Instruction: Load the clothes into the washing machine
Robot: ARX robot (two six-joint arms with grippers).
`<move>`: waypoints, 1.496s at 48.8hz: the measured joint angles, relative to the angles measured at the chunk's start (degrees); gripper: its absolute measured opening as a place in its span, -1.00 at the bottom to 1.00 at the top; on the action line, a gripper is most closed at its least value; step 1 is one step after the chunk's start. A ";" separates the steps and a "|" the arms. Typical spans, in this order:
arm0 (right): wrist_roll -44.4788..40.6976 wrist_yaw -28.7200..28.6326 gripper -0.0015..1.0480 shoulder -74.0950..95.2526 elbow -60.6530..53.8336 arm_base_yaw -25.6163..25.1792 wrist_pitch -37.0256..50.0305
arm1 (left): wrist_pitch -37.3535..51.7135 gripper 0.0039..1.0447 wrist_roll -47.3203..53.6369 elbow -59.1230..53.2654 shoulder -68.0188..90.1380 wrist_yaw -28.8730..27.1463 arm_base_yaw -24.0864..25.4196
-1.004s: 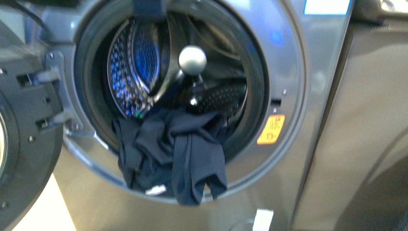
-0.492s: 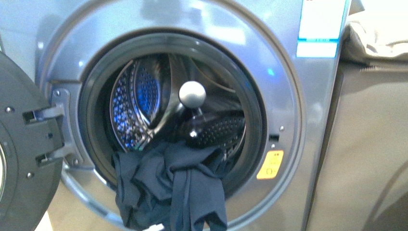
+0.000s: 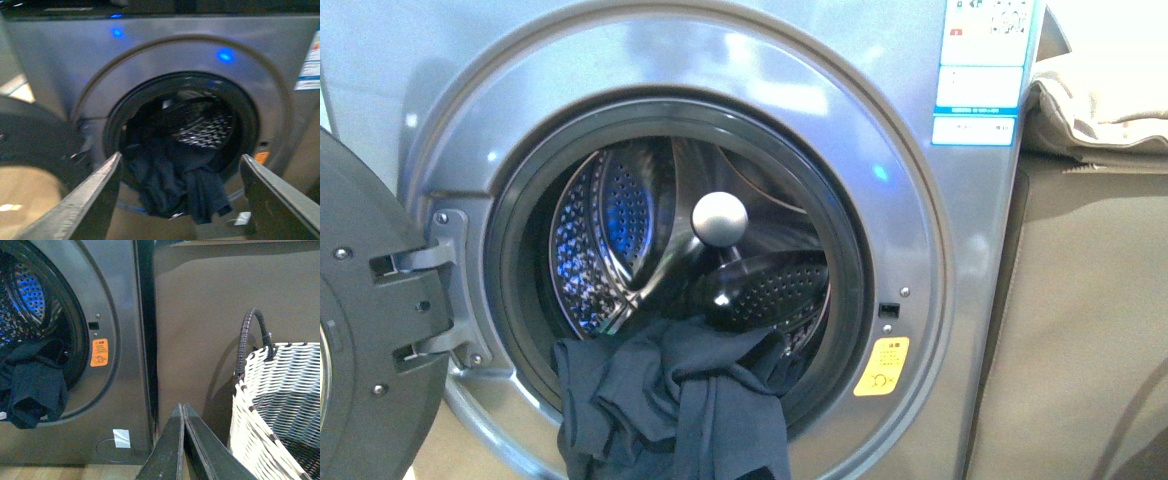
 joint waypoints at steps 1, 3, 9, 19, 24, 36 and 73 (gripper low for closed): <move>0.00 0.00 -0.95 0.00 0.00 0.00 0.00 | 0.52 0.26 -0.11 -2.47 -1.90 -0.33 1.01; 0.00 -0.04 -0.95 0.00 0.00 0.00 0.00 | 2.12 0.05 -0.33 -6.84 -4.79 0.55 3.39; 0.00 -0.02 -0.95 0.00 0.00 0.00 0.00 | 4.96 -0.43 -0.81 -15.54 -9.25 4.90 8.48; 0.00 0.00 -0.95 0.00 0.00 0.00 0.00 | 4.59 -0.93 -1.18 -24.06 -18.12 9.62 12.76; 0.00 -0.13 -0.95 0.00 0.00 0.00 0.00 | 5.49 -0.94 -1.22 -27.41 -20.55 13.88 16.83; 0.00 -0.15 -0.95 0.00 0.00 0.00 0.00 | 7.13 -0.94 -1.22 -32.87 -24.06 20.33 24.26; 0.00 -0.07 -0.95 0.00 0.00 0.00 0.00 | 9.29 -0.94 -1.22 -41.44 -30.84 20.48 24.26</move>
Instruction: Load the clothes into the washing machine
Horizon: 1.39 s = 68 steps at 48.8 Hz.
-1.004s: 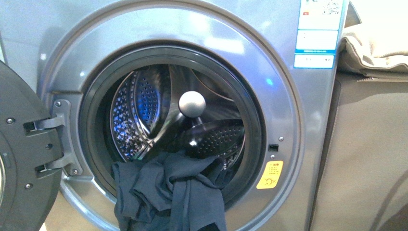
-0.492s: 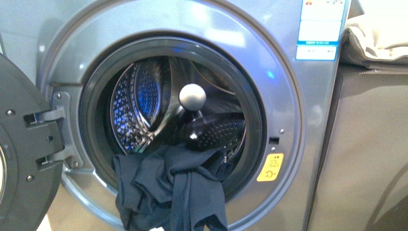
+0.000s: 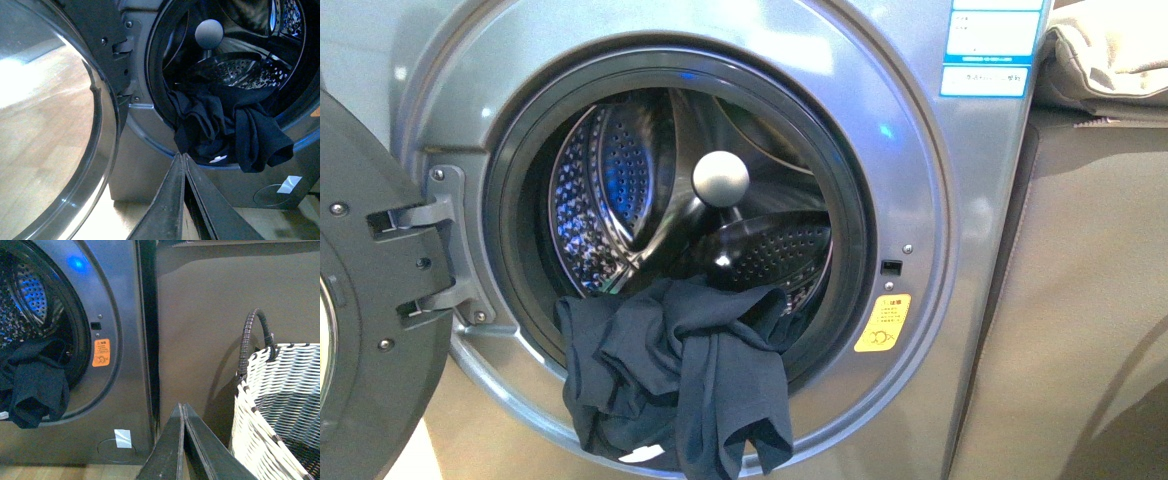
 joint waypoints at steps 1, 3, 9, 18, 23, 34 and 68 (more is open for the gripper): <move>0.00 0.02 -0.95 0.00 0.00 0.00 0.00 | 0.00 -0.94 0.02 -0.63 -0.63 0.02 0.00; 0.00 0.02 -0.95 0.00 0.00 0.00 0.00 | 0.00 -0.94 0.00 -0.98 -0.74 0.04 0.00; 0.00 0.02 -0.95 0.00 0.00 0.00 0.00 | 0.00 -0.94 0.02 -0.98 -0.94 0.04 0.00; 0.00 0.02 -0.95 0.00 0.00 0.00 0.00 | 0.00 -0.94 0.00 -0.98 -0.94 0.02 0.00; 0.00 0.02 -0.95 0.00 0.00 0.00 0.00 | 0.00 -0.94 0.00 -0.98 -0.96 0.04 0.00; 0.00 0.02 -0.95 0.00 0.00 0.00 0.00 | 0.00 -0.94 0.00 -0.98 -0.98 0.04 0.00; -0.04 0.02 0.81 0.00 0.00 0.00 0.00 | 0.00 0.89 -0.02 -0.98 -0.98 0.02 0.00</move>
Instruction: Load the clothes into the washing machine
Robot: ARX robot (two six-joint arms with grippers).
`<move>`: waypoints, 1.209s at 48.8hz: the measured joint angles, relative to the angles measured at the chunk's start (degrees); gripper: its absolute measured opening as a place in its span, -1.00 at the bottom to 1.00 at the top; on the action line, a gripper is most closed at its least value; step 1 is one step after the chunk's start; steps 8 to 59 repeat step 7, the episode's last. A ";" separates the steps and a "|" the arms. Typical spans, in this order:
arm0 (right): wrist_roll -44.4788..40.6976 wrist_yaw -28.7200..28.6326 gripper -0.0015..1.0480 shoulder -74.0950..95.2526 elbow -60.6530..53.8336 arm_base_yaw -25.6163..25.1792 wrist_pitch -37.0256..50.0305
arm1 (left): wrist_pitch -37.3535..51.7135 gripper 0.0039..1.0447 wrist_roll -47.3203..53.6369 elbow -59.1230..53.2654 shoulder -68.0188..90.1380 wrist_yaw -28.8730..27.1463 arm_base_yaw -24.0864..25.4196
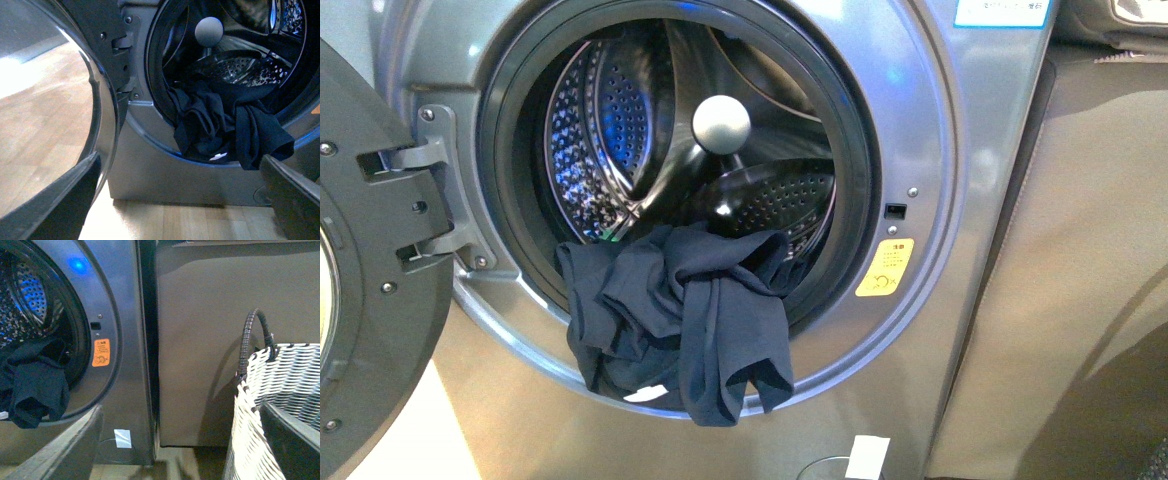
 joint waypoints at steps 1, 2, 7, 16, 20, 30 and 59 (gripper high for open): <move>0.02 0.00 0.87 0.00 0.00 0.00 0.00 | 0.00 0.92 0.04 0.00 0.00 0.02 0.00; 0.07 0.00 0.89 0.00 0.00 0.00 0.00 | 0.00 0.91 0.02 0.00 0.00 0.02 0.00; 0.02 0.00 0.85 0.00 0.00 0.00 0.00 | 0.00 0.88 0.02 0.00 0.00 0.00 0.00; 0.02 0.00 0.85 0.00 0.00 0.00 0.00 | 0.00 0.88 0.02 0.00 0.00 0.00 0.00; 0.02 0.00 0.85 0.00 0.00 0.00 0.00 | 0.00 0.88 0.02 0.00 0.00 0.00 0.00; 0.02 0.00 0.85 0.00 0.00 0.00 0.00 | 0.00 0.88 0.02 0.00 0.00 0.00 0.00; 0.02 0.00 0.85 0.00 0.00 0.00 0.00 | 0.00 0.88 0.02 0.00 0.00 0.00 0.00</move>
